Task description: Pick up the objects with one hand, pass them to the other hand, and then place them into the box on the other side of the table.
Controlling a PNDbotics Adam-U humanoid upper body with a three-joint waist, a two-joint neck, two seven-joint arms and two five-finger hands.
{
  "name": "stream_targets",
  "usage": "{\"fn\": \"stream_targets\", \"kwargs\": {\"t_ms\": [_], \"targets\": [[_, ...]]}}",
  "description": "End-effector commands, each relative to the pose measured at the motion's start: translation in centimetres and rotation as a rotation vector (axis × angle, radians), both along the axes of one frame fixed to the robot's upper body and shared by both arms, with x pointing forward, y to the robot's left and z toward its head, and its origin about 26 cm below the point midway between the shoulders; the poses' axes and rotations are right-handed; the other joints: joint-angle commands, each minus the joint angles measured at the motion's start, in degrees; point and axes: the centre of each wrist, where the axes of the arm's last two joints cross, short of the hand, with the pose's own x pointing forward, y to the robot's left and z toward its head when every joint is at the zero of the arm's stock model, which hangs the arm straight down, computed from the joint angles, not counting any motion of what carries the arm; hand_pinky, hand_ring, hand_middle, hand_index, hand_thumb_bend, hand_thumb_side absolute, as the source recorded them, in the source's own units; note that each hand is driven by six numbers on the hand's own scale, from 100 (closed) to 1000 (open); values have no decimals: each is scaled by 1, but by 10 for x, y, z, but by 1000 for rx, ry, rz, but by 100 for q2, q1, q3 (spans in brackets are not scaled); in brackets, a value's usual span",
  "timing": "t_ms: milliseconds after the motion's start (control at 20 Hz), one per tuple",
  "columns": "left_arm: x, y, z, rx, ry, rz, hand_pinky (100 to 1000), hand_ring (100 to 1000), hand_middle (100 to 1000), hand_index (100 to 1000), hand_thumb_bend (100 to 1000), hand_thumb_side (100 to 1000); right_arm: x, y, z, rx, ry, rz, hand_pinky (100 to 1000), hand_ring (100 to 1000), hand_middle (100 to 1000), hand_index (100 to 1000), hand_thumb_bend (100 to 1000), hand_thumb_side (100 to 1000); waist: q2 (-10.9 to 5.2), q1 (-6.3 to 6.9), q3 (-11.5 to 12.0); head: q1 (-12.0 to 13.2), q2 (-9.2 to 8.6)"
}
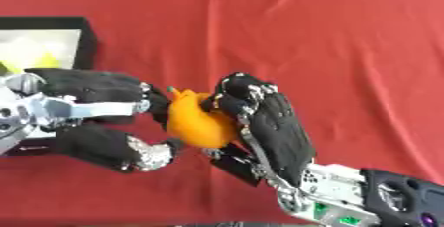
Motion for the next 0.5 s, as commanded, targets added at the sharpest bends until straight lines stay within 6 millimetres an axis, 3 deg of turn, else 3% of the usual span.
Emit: {"fn": "stream_targets", "kwargs": {"t_ms": [50,500], "targets": [[-3,2,9,-19,-21,30,954,790,695,908,112,1000,0,-1,7,164,-152,-222,238,565,357,467,121,100,-92,29,-3,8,-56],[-6,-10,8,-51,-187,132,962,797,685,850,100,1000,0,0,8,158,-165,-211,246,565,358,468,120,100,-103,36,-14,15,-44]]}}
